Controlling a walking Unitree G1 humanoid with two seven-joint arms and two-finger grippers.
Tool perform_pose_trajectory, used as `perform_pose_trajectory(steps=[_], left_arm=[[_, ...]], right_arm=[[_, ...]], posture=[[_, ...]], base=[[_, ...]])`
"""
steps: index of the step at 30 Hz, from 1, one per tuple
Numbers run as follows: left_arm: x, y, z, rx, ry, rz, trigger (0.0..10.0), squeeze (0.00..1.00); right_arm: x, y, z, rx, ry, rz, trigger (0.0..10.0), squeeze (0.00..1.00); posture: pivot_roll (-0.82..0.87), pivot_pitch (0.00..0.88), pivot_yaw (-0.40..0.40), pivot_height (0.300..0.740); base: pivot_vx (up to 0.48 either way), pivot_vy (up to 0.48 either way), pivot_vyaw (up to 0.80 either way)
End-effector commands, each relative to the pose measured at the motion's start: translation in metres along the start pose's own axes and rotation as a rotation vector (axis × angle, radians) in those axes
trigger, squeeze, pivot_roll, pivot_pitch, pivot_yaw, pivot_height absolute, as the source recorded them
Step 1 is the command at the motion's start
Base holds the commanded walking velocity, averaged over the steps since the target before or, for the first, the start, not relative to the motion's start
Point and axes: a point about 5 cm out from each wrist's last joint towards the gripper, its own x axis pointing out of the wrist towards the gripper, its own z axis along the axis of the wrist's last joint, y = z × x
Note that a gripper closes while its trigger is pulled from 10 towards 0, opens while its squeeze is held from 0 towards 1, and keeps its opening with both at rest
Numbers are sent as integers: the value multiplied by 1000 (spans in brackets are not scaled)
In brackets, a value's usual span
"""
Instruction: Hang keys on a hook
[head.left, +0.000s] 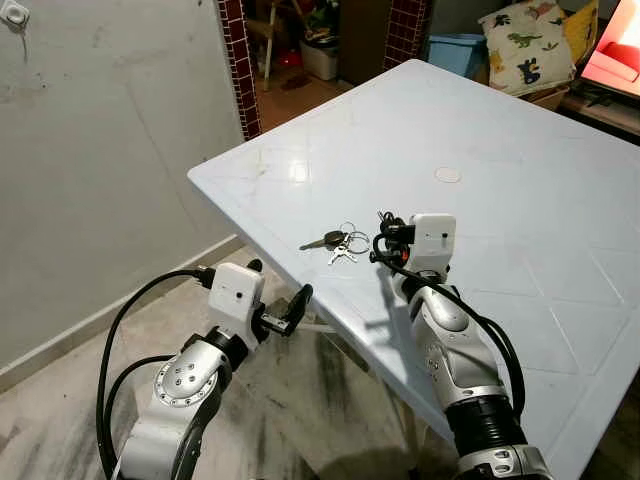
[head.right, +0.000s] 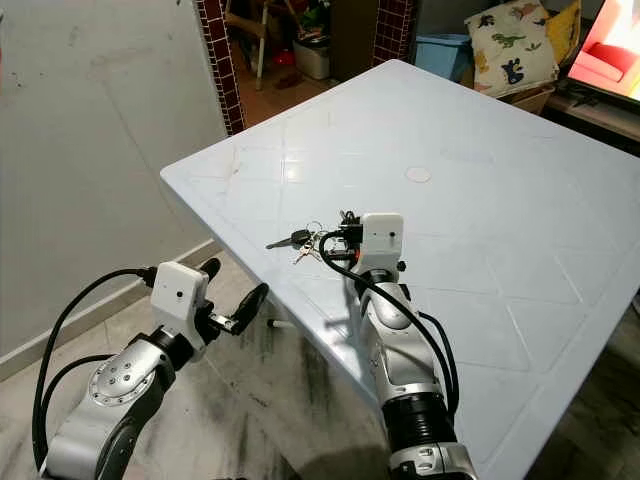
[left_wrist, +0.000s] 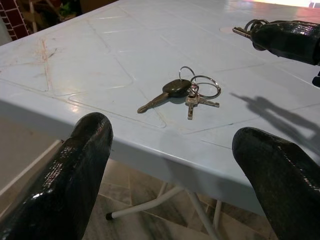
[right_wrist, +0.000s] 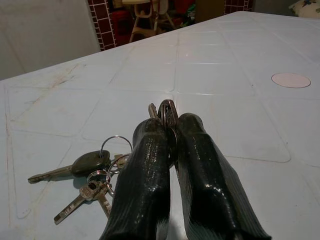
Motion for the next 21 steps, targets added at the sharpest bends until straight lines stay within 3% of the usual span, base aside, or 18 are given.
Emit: perform_pose_trajectory(steps=[1,2,3,4,6,17,21], left_arm=[[-1,8,4,14,-29,66,10000,0],[-1,8,4,14,-29,66,10000,0],[-3,16,7,18,-56,129,10000,0],[-5,22,9,24,-71,182,10000,0],[-6,26,9,27,-78,216,10000,0],[-4,25,7,8,-79,236,10000,0],[-8,31,6,19,-73,277,10000,0]], right_arm=[[-5,6,9,44,-32,50,0,0],[-5,6,9,44,-32,50,0,0],[-11,9,13,74,-43,88,3725,0],[-17,11,17,80,-54,116,9412,0],[-21,12,19,79,-60,134,10000,0],[-31,10,16,68,-30,115,10000,0],[-32,5,20,52,-36,97,10000,0]], posture=[[64,65,46,740],[64,65,46,740],[56,63,47,740],[56,63,47,740],[56,63,47,740],[42,57,54,740],[46,52,58,740]], base=[[0,0,0],[0,0,0],[0,0,0],[0,0,0],[0,0,0],[0,0,0],[0,0,800]])
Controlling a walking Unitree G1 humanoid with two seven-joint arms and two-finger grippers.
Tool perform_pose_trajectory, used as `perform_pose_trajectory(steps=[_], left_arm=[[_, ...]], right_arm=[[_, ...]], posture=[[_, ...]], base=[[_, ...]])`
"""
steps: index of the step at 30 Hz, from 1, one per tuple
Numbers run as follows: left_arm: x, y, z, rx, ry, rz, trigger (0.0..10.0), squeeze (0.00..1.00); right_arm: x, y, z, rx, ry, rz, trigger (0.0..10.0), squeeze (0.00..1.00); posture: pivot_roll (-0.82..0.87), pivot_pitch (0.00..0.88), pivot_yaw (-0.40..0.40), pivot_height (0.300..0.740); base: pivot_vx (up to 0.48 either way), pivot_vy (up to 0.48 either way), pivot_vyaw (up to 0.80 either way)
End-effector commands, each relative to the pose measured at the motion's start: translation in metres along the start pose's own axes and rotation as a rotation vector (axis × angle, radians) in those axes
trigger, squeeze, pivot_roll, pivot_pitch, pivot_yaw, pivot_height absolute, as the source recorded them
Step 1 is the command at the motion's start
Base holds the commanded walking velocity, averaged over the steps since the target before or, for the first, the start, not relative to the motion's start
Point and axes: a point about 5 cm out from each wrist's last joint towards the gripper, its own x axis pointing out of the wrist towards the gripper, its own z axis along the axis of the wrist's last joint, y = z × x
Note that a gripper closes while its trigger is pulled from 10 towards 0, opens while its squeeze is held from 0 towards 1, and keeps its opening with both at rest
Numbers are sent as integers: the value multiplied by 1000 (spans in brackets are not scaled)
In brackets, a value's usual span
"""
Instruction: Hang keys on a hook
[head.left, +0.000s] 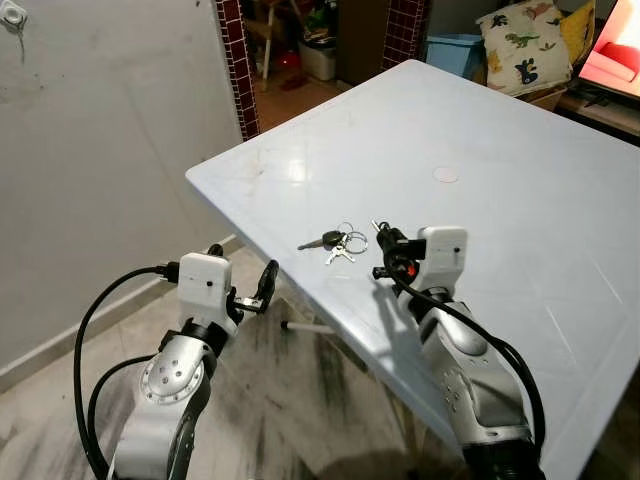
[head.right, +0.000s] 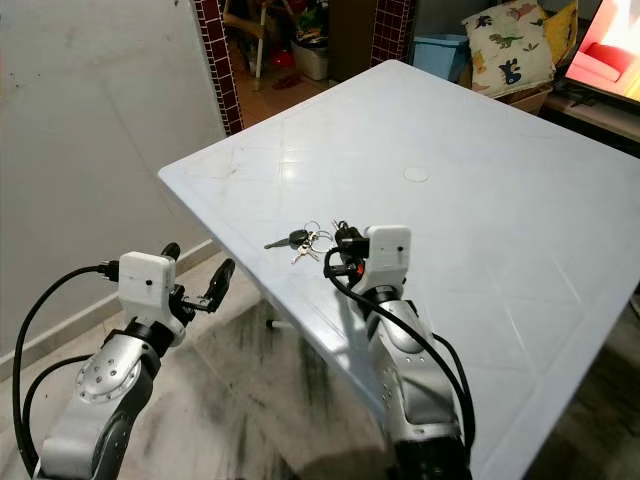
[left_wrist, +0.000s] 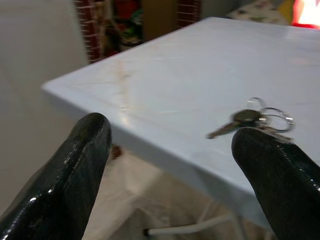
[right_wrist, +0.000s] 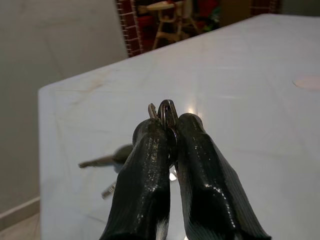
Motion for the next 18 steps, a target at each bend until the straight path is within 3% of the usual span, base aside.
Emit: perform_pose_trajectory(steps=[1,7,9,14,18], left_arm=[[-4,8,-3,11,18,40,10000,0],[-10,13,-6,2,54,71,10000,0],[-10,15,-7,1,60,77,10000,0],[-7,17,-5,-8,59,66,10000,0],[-3,20,-4,-3,72,60,10000,0]], right_arm=[[1,6,6,3,-15,11,10000,0],[-6,-9,11,-69,1,28,10000,0],[-8,-17,10,-36,26,3,10000,0],[-12,-26,7,-64,66,-1,10000,0],[-16,-26,9,-95,84,39,10000,0]], posture=[[46,52,58,740],[54,52,74,740],[54,54,81,740],[48,58,108,740],[37,60,132,740]], base=[[0,0,800],[0,0,800],[0,0,800],[0,0,800],[0,0,109]])
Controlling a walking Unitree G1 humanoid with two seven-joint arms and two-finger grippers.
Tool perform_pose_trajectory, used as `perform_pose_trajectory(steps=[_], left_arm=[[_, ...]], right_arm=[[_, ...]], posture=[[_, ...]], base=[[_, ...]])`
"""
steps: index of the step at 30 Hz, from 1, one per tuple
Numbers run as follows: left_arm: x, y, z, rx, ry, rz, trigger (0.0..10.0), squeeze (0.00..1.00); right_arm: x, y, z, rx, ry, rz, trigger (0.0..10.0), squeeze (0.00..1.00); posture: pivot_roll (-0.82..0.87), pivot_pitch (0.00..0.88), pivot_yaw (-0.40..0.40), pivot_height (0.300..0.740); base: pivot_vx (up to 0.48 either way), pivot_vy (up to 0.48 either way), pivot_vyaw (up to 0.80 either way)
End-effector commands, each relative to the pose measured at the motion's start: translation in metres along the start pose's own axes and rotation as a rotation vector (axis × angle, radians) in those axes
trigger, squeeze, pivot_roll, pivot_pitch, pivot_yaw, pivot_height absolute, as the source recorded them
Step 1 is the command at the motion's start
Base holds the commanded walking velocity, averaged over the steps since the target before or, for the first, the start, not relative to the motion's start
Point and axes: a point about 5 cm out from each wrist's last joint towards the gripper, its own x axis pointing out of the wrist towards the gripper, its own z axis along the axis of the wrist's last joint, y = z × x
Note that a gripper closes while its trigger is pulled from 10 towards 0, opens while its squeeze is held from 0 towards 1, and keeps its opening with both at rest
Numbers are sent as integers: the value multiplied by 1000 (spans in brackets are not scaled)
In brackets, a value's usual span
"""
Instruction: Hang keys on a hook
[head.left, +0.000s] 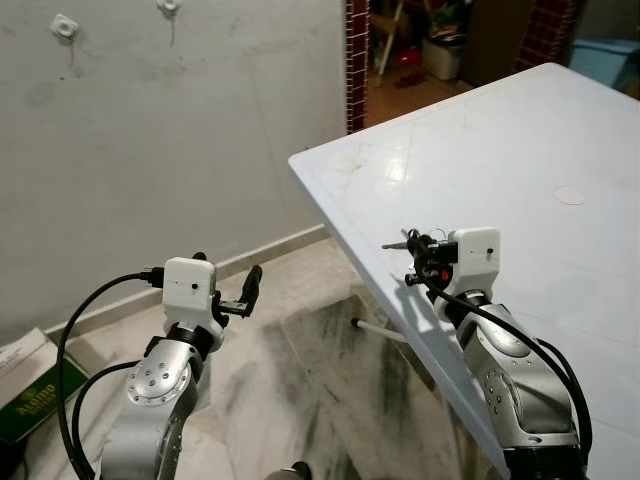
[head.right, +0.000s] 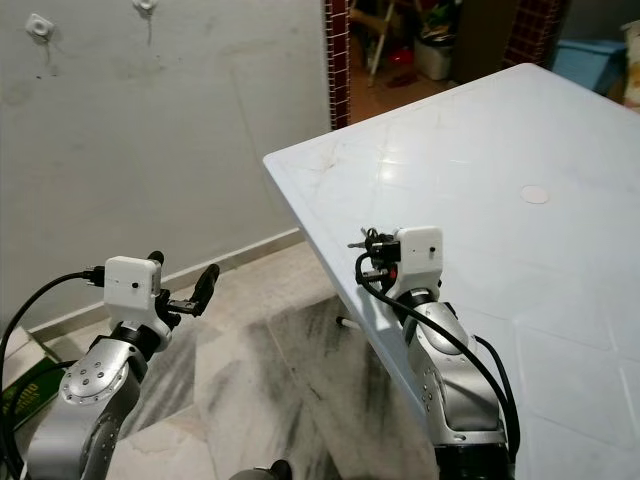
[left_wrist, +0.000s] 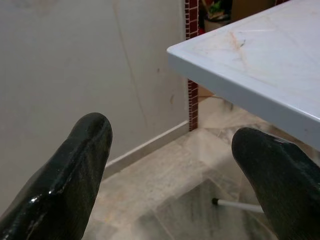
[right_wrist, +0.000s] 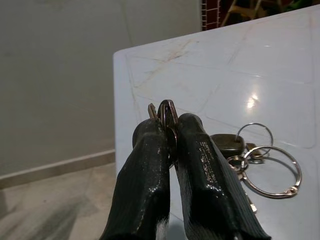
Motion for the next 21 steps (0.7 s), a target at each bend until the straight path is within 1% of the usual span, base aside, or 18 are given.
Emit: perform_pose_trajectory(steps=[1,3,4,8,10,11,16,21], left_arm=[[3,2,4,7,-3,-4,10000,0],[4,2,4,3,1,-7,10000,0],[5,2,5,3,0,-7,10000,0],[7,4,6,0,2,7,10000,0],[6,4,6,0,5,9,10000,0],[6,5,5,-1,6,12,10000,0],[5,5,3,-5,18,19,10000,0],[7,2,3,-9,19,18,10000,0]], right_arm=[[-2,4,8,-5,-26,26,10000,0],[-3,7,9,-4,-32,27,10000,0],[-3,12,10,7,-40,23,10000,0],[-4,29,9,47,-60,13,10000,0],[-4,33,8,56,-61,16,10000,0],[-5,38,8,55,-72,14,10000,0],[-4,44,9,61,-83,-3,10000,0],[-1,42,11,47,-90,-29,10000,0]], posture=[[37,60,132,740],[36,61,133,740],[37,62,131,740],[40,65,127,740],[42,67,123,740],[41,70,120,740],[36,70,112,740],[26,67,102,740]], base=[[0,0,0],[0,0,0],[0,262,0],[0,439,0],[0,480,0],[0,480,0],[0,480,0],[0,480,0]])
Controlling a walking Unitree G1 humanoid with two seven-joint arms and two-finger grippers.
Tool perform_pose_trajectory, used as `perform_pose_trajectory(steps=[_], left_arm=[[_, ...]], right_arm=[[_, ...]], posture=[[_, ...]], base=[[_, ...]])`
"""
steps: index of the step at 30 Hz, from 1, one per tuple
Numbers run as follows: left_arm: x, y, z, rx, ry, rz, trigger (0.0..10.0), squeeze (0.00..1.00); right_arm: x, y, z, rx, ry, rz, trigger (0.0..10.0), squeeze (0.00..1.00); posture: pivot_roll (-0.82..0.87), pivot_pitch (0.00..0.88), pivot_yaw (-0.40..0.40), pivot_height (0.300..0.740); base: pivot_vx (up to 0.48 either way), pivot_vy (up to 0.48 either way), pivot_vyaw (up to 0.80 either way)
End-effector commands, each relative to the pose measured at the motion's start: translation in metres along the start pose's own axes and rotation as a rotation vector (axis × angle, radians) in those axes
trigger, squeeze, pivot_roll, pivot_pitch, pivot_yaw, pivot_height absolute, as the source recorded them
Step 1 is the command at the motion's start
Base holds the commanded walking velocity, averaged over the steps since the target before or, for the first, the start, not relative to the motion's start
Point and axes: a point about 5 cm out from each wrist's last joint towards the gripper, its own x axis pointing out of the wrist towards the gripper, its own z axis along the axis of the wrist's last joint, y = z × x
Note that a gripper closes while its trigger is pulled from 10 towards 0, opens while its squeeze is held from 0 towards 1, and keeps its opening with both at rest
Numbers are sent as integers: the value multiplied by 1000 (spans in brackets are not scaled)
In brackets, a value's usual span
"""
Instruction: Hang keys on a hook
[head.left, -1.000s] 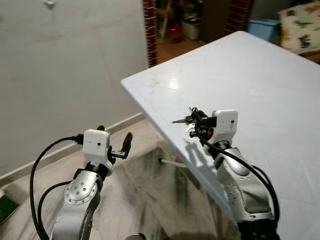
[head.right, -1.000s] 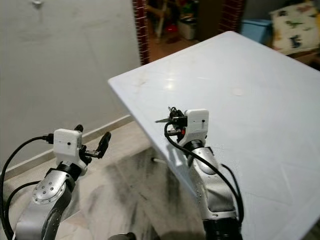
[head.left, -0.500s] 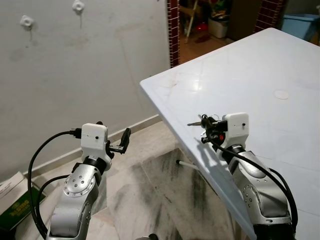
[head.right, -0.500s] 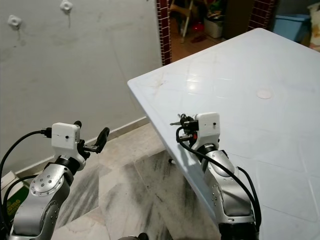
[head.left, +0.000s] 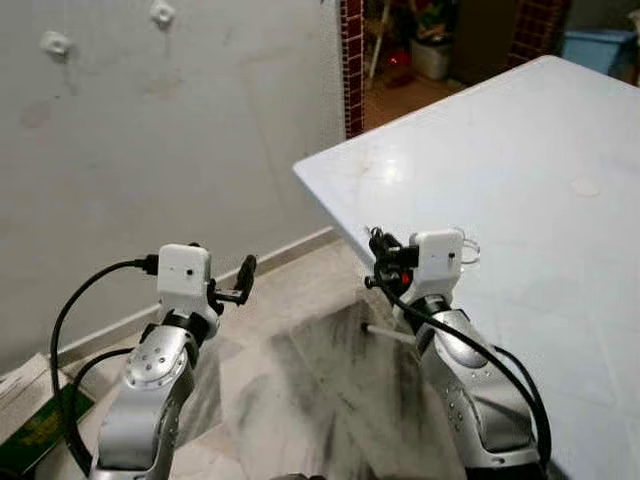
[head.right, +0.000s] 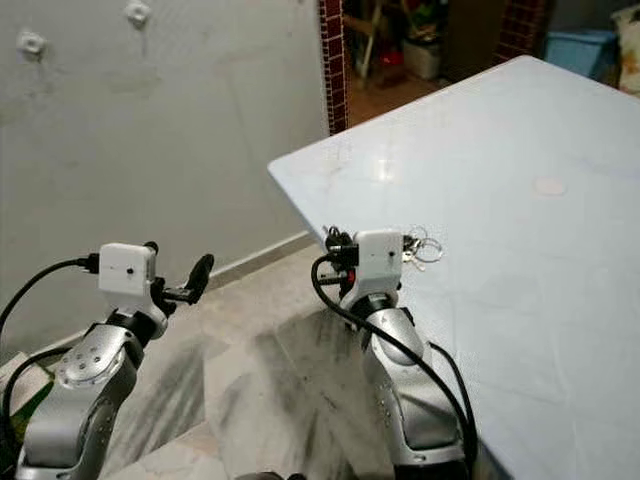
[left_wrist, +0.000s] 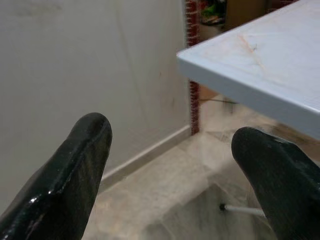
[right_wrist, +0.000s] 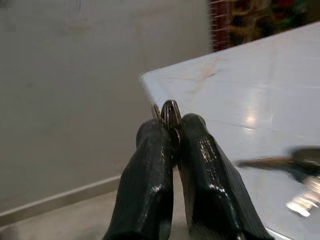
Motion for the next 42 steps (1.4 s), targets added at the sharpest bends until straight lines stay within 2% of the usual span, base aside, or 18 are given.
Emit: perform_pose_trajectory(steps=[1,7,10,14,21,24,26,31,36,39,42], left_arm=[[0,6,-2,10,14,25,10000,0],[3,5,-3,3,10,31,10000,0],[7,4,-2,-1,-9,38,10000,0],[12,7,3,-3,-44,57,10000,0],[16,9,7,4,-96,53,10000,0],[16,10,6,-4,-100,67,10000,0],[16,11,5,-38,-105,75,10000,0],[19,17,8,-9,-154,75,10000,0],[22,25,1,-16,-123,56,10000,0],[21,31,-1,-49,-122,67,10000,0],[21,28,3,-54,-138,55,10000,0]], right_arm=[[2,4,5,-3,-27,2,10000,0],[7,-4,11,-60,-57,-18,10000,0],[8,-7,19,-135,-114,-10,10000,0],[11,-12,23,-141,-126,-22,10000,0],[16,-15,23,-149,-131,-30,10000,0],[17,-15,23,-152,-132,-32,10000,0],[19,-12,23,-145,-135,-29,10000,0],[24,0,26,-151,-154,18,10000,0],[29,2,26,-154,-155,20,10000,0],[31,3,26,-152,-158,25,10000,0],[31,4,26,-152,-158,28,10000,0]], posture=[[25,66,100,740],[18,54,84,740],[12,31,60,740],[5,17,40,740],[4,0,14,740],[4,0,11,740],[4,0,16,740],[6,5,40,740],[13,16,38,740],[12,22,39,740],[15,25,37,740]], base=[[0,480,0],[0,480,0],[0,462,0],[0,434,0],[0,0,0],[0,0,0],[0,0,0],[0,0,0],[0,0,0],[0,0,0],[0,0,0]])
